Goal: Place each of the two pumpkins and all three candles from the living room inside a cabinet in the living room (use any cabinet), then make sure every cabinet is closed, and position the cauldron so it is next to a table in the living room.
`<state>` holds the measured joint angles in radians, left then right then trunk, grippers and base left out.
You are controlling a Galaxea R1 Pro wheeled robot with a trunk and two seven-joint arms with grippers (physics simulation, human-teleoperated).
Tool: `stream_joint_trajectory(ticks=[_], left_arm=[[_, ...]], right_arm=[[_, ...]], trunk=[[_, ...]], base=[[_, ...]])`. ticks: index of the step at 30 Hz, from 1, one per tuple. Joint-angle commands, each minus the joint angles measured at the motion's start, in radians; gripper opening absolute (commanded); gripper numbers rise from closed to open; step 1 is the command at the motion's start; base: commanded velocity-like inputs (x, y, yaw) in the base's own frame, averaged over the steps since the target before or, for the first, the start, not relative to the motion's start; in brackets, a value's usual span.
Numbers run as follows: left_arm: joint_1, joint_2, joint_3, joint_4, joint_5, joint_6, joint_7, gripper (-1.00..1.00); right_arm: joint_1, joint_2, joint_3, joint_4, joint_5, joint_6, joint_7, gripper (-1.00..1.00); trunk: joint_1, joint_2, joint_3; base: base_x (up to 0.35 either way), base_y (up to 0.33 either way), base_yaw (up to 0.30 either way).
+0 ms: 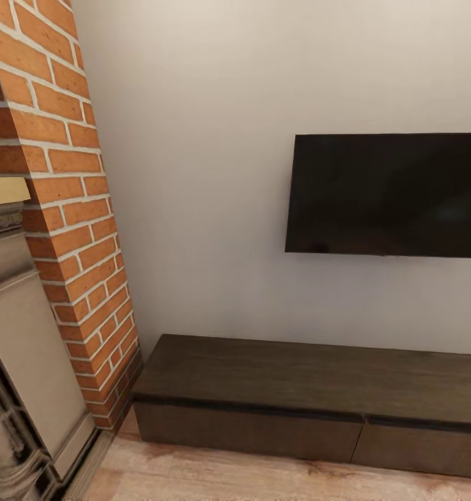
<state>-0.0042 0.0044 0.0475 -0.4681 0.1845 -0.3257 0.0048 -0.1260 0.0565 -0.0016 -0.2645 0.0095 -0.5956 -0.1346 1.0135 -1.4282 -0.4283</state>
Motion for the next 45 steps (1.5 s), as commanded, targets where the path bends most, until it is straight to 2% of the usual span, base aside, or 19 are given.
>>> stream_joint_trajectory(ticks=[1, 13, 17, 22, 29, 32, 34, 35, 37, 38, 41, 45], left_arm=[[0.0, 0.0, -0.001, 0.0, 0.006, -0.003, 0.001, 1.0], [0.0, -0.001, -0.001, -0.016, 0.005, -0.007, -0.002, 1.0], [0.0, -0.001, -0.001, -0.017, 0.006, -0.007, -0.002, 1.0], [0.0, 0.0, -0.001, -0.017, 0.006, -0.005, -0.002, 1.0], [0.0, -0.001, 0.001, -0.017, 0.006, -0.005, 0.0, 1.0], [0.0, -0.001, 0.001, -0.017, 0.006, -0.006, 0.001, 1.0], [0.0, 0.0, 0.002, -0.017, 0.006, -0.007, 0.001, 1.0], [0.0, 0.0, 0.002, -0.017, 0.007, -0.007, 0.001, 1.0], [0.0, 0.0, 0.002, -0.017, 0.006, -0.007, 0.001, 1.0], [0.0, -0.001, 0.002, -0.017, 0.006, -0.007, 0.001, 1.0], [0.0, -0.001, 0.004, -0.019, 0.006, -0.008, 0.001, 1.0], [0.0, -0.002, 0.004, -0.028, 0.006, -0.009, 0.001, 1.0]], right_arm=[[-0.001, 0.0, 0.0, 0.001, 0.001, -0.003, -0.003, 1.0], [-0.001, 0.006, 0.003, -0.009, 0.001, 0.001, -0.005, 1.0], [-0.004, 0.007, 0.003, -0.045, 0.002, 0.005, -0.008, 1.0], [-0.039, 0.003, 0.003, -0.105, 0.002, 0.01, -0.009, 1.0], [-0.075, 0.007, 0.0, -0.119, -0.014, 0.009, -0.009, 1.0], [-0.086, 0.01, -0.001, -0.137, -0.05, 0.007, -0.008, 1.0], [-0.097, 0.011, -0.001, -0.162, -0.101, 0.008, -0.008, 1.0], [-0.108, 0.011, -0.001, -0.174, -0.148, 0.01, -0.006, 1.0], [-0.125, 0.011, -0.001, -0.182, -0.2, 0.013, -0.002, 1.0], [-0.147, 0.012, 0.001, -0.187, -0.249, 0.017, 0.007, 1.0], [-0.203, 0.017, 0.003, -0.199, -0.345, 0.065, 0.064, 1.0], [-0.219, 0.031, 0.001, -0.242, -0.374, 0.091, 0.085, 1.0]], trunk=[[0.004, -0.008, -0.004], [0.05, -0.092, -0.042], [0.065, -0.12, -0.054], [0.084, -0.155, -0.07], [0.111, -0.204, -0.092], [0.123, -0.225, -0.101], [0.13, -0.239, -0.108], [0.134, -0.246, -0.111], [0.142, -0.26, -0.117], [0.146, -0.267, -0.12], [0.157, -0.288, -0.13], [0.173, -0.316, -0.142]], base=[[-0.016, 0.0, 0.0], [-0.001, 0.0, 0.0], [0.0, 0.0, 0.0], [0.0, 0.0, 0.0], [0.0, 0.0, 0.0], [0.0, 0.0, 0.0], [0.0, 0.0, 0.0], [0.0, 0.0, 0.0], [0.0, 0.0, 0.0], [0.0, 0.0, 0.0], [0.0, 0.0, 0.0], [0.0, 0.0, 0.0]])
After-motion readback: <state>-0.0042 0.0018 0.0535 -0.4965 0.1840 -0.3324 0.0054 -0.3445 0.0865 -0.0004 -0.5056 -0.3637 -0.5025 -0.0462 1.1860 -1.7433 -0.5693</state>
